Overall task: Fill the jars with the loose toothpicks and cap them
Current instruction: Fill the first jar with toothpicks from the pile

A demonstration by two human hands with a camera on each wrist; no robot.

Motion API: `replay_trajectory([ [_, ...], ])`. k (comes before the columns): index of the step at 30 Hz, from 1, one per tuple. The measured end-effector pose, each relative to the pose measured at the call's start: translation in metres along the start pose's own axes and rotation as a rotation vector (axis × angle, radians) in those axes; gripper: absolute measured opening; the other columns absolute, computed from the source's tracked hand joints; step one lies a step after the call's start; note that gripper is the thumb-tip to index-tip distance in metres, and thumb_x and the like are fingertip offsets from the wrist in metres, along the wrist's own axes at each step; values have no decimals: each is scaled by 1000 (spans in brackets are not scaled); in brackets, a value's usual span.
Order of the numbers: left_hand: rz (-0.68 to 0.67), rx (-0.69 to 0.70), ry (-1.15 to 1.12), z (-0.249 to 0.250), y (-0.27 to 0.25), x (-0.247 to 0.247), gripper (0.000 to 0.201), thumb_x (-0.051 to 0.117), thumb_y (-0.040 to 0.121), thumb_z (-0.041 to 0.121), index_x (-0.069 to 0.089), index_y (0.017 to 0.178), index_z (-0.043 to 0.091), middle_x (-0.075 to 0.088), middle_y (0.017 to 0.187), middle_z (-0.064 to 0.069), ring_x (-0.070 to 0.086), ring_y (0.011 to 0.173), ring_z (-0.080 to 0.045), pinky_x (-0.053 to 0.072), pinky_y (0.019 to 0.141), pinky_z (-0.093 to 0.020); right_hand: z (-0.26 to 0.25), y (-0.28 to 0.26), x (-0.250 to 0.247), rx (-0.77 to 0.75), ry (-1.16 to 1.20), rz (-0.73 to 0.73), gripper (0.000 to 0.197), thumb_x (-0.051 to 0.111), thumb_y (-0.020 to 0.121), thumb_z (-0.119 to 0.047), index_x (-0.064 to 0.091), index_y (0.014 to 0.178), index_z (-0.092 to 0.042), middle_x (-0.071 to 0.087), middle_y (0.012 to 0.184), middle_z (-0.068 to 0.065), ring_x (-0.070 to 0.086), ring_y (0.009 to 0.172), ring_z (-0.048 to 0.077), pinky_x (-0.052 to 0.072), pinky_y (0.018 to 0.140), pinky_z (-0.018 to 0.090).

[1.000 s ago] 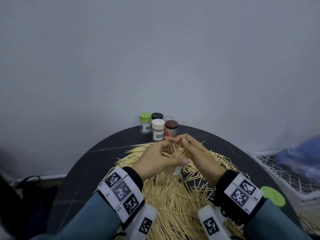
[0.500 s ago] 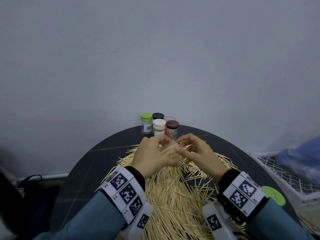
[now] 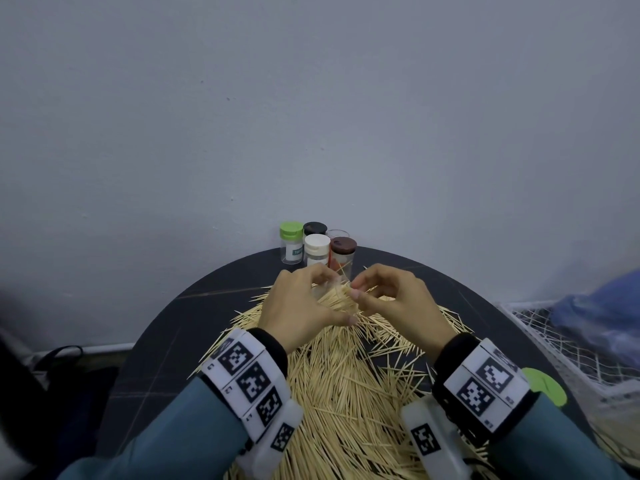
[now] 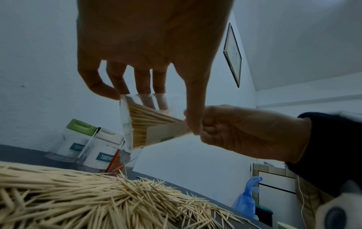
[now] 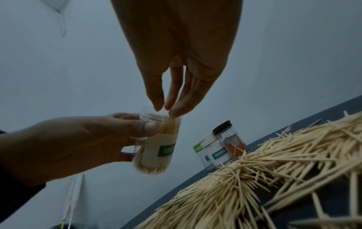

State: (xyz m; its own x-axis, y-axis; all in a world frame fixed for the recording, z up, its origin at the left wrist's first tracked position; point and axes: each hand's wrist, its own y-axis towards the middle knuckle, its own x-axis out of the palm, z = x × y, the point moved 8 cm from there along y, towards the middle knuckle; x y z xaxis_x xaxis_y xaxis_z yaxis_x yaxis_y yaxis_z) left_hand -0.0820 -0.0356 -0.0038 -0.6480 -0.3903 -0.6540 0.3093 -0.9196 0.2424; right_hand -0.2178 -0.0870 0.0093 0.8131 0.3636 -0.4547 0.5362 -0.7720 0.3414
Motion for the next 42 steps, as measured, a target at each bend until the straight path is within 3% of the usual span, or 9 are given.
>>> replay_trajectory([
  [13,-57,30,-72,17,-8,0,64,87,58,42,63,115,24,64,109,9,54,97,-7,39,79,-22,-13,-6,-23,-36,10,41,14,64,87,-19,58,93,-30,63,82,-8,56,66,6,42,61,16],
  [17,-81,36,-87,21,-14,0,66,85,59,44,62,117,22,63,111,7,55,98,-10,41,79,-24,-10,-27,-28,134,-129,-166,20,59,90,-24,47,106,-29,59,89,-3,59,67,9,44,62,23],
  [22,-113,51,-114,32,-24,0,67,84,61,43,60,120,20,61,113,5,56,98,-12,45,84,-28,16,-77,-44,482,-678,-514,55,63,84,-42,37,128,-19,61,109,2,61,86,13,49,84,29],
  [26,-149,73,-102,41,-32,6,67,83,62,42,59,121,19,60,114,3,55,99,-13,45,84,-27,28,-121,-61,695,-928,-649,91,71,76,-47,21,142,-12,58,119,9,57,76,13,49,65,24],
  [28,-159,81,-91,44,-34,8,68,83,62,43,59,121,19,59,115,3,55,100,-14,46,85,-29,30,-141,-68,784,-1006,-699,98,72,74,-48,16,145,-10,57,125,9,61,90,17,49,63,21],
  [30,-174,88,-86,47,-37,11,67,82,62,42,59,121,19,57,113,4,54,99,-14,46,85,-29,35,-158,-71,839,-1039,-726,93,71,77,-44,18,144,-7,54,131,11,59,108,22,51,66,21],
  [32,-187,91,-91,48,-39,13,65,82,63,40,58,120,19,55,109,6,54,97,-13,46,84,-30,41,-169,-69,869,-1043,-724,83,70,80,-37,24,141,-4,53,132,13,56,116,27,49,86,29],
  [36,-195,101,-85,50,-40,15,64,82,63,41,58,119,20,55,110,5,54,97,-14,47,87,-33,46,-172,-60,843,-1044,-714,70,69,82,-30,33,135,-1,53,131,12,56,116,27,51,78,30],
  [42,-185,95,-86,44,-38,13,65,82,63,40,59,120,19,55,107,7,52,96,-11,43,83,-27,59,-146,-42,743,-1037,-683,35,68,82,-20,52,111,-7,59,122,10,61,106,27,51,91,37],
])
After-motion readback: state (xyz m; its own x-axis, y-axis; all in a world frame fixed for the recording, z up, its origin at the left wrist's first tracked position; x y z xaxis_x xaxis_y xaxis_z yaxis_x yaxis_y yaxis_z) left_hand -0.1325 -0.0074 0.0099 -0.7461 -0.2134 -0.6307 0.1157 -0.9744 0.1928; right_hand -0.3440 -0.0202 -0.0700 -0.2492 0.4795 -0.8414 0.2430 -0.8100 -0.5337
